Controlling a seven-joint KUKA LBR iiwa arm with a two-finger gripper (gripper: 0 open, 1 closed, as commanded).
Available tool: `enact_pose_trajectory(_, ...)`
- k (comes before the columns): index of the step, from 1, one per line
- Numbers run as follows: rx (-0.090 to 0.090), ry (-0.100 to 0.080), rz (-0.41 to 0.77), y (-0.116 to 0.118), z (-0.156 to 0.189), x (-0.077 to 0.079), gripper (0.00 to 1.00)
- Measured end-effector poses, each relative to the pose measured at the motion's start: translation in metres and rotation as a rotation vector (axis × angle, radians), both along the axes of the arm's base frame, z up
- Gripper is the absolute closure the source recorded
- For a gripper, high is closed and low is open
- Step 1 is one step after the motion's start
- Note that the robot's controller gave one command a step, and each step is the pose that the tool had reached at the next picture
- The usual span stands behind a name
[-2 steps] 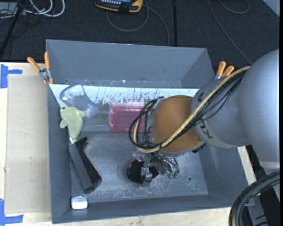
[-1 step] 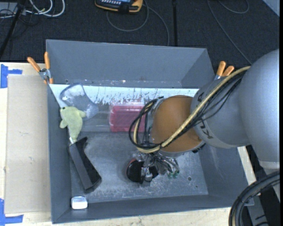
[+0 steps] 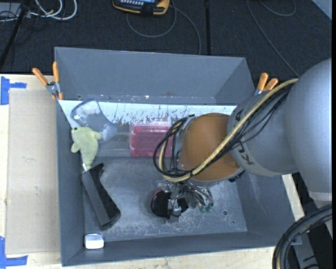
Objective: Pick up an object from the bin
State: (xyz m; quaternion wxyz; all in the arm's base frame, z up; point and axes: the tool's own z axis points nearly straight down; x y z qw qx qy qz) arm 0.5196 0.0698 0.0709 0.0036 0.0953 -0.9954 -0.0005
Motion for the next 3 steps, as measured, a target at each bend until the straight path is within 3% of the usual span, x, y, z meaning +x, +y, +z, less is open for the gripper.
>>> enact_pose_trajectory(3, 0.000, 0.003, -0.001, 0.000, 0.023, -0.001, 1.00)
